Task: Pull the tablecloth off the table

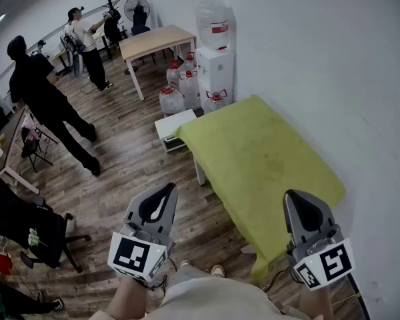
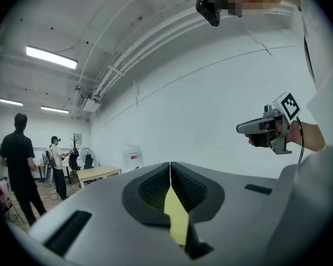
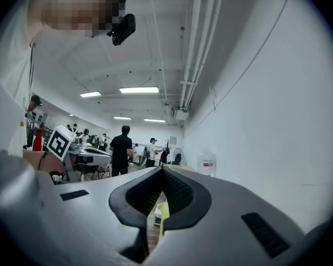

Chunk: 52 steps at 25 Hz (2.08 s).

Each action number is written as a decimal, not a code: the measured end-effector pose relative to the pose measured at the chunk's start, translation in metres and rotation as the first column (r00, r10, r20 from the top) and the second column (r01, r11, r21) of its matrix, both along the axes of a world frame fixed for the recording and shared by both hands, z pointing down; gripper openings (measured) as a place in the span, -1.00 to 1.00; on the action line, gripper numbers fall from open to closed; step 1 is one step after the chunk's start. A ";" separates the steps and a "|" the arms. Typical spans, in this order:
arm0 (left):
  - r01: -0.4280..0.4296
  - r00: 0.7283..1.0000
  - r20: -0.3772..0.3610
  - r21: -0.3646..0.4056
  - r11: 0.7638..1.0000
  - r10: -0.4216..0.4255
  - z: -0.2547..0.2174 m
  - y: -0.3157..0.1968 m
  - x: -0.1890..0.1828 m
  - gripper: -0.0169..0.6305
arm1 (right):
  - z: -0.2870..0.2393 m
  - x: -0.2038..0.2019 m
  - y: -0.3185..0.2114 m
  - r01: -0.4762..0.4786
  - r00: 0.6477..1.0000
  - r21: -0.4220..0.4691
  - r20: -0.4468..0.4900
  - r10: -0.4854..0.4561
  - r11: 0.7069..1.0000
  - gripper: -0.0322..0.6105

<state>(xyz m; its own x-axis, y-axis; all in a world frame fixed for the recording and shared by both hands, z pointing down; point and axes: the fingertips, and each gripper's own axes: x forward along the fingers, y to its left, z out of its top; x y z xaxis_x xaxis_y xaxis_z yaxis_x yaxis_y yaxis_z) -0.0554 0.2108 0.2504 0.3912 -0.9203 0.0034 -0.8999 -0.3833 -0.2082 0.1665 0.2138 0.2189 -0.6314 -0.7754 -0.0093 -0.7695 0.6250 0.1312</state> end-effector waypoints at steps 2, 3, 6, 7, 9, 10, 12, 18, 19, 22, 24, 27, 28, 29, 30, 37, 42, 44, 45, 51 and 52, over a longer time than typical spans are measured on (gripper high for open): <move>-0.004 1.000 -0.003 -0.003 1.000 0.004 -0.001 -0.007 0.004 -0.88 | 0.001 0.005 -0.008 -0.002 1.000 -0.013 0.022 0.002 1.000 -0.81; -0.007 1.000 -0.009 -0.002 1.000 0.007 -0.002 -0.009 0.006 -0.88 | 0.002 0.007 -0.011 -0.006 1.000 -0.018 0.028 0.007 1.000 -0.81; -0.015 0.999 -0.041 0.004 1.000 0.015 -0.005 -0.012 0.009 -0.88 | 0.006 0.015 -0.018 -0.033 0.999 -0.025 0.022 0.033 0.999 -0.81; -0.014 0.999 -0.042 0.003 1.000 0.014 -0.005 -0.013 0.010 -0.88 | 0.007 0.017 -0.020 -0.038 0.999 -0.025 0.019 0.038 0.999 -0.81; -0.010 1.000 -0.025 -0.001 1.000 0.010 -0.003 -0.017 0.012 -0.88 | 0.008 0.020 -0.022 -0.038 0.999 -0.025 0.015 0.038 0.999 -0.81; -0.012 1.000 -0.020 -0.002 1.000 0.012 -0.002 -0.019 0.014 -0.88 | 0.008 0.022 -0.023 -0.037 0.999 -0.025 0.013 0.038 0.999 -0.81; -0.027 0.999 -0.036 -0.007 1.000 0.026 -0.001 -0.021 0.018 -0.88 | 0.010 0.026 -0.026 -0.043 0.999 -0.026 0.008 0.043 0.999 -0.81; -0.005 0.997 -0.072 0.007 1.000 0.005 -0.003 -0.026 0.021 -0.87 | 0.006 0.042 -0.033 -0.094 0.993 -0.013 0.064 0.094 0.996 -0.80; 0.024 0.995 -0.099 0.032 0.999 -0.021 -0.008 -0.026 0.018 -0.86 | 0.001 0.045 -0.033 -0.102 0.991 -0.005 0.092 0.102 0.995 -0.66; 0.077 0.987 -0.144 0.067 0.995 -0.067 -0.017 -0.028 0.012 -0.09 | -0.007 0.050 -0.034 -0.124 0.985 0.016 0.126 0.121 0.992 0.14; 0.077 0.988 -0.138 0.057 0.995 -0.068 -0.015 -0.031 0.013 -0.01 | -0.005 0.052 -0.039 -0.146 0.984 0.026 0.104 0.143 0.989 0.20; 0.072 0.991 -0.112 0.053 0.996 -0.066 -0.013 -0.035 0.013 0.00 | 0.001 0.052 -0.045 -0.148 0.985 0.012 0.096 0.146 0.989 0.20; 0.072 0.992 -0.111 0.053 0.996 -0.066 -0.013 -0.037 0.012 0.00 | 0.004 0.051 -0.047 -0.148 0.985 0.004 0.093 0.147 0.989 0.20; 0.072 0.991 -0.117 0.052 0.996 -0.066 -0.012 -0.040 0.011 0.00 | 0.007 0.051 -0.050 -0.151 0.985 -0.002 0.088 0.150 0.989 0.20; 0.073 0.990 -0.127 0.050 0.996 -0.066 -0.011 -0.044 0.010 0.00 | 0.010 0.052 -0.054 -0.156 0.984 -0.007 0.083 0.156 0.988 0.20; 0.057 0.989 -0.134 0.015 0.998 -0.055 0.004 -0.083 0.004 0.00 | 0.029 0.054 -0.098 -0.203 0.975 -0.056 0.085 0.207 0.978 0.21; 0.037 0.993 -0.109 -0.013 0.999 -0.038 0.021 -0.130 0.000 0.00 | 0.039 0.044 -0.144 -0.204 0.977 -0.064 0.053 0.208 0.977 0.22; 0.030 0.994 -0.102 -0.024 0.999 -0.033 0.028 -0.155 -0.004 0.00 | 0.044 0.038 -0.167 -0.207 0.977 -0.071 0.044 0.211 0.976 0.22; 0.026 0.995 -0.099 -0.032 0.999 -0.029 0.032 -0.169 -0.006 0.00 | 0.047 0.036 -0.181 -0.210 0.976 -0.076 0.042 0.213 0.975 0.22; -0.021 0.997 -0.077 -0.090 0.996 0.014 0.052 -0.260 -0.014 0.00 | 0.072 0.024 -0.273 -0.244 0.967 -0.155 0.040 0.252 0.957 0.22; -0.030 0.997 -0.075 -0.103 0.994 0.022 0.057 -0.275 -0.017 0.00 | 0.081 0.021 -0.289 -0.248 0.964 -0.181 0.046 0.261 0.952 0.23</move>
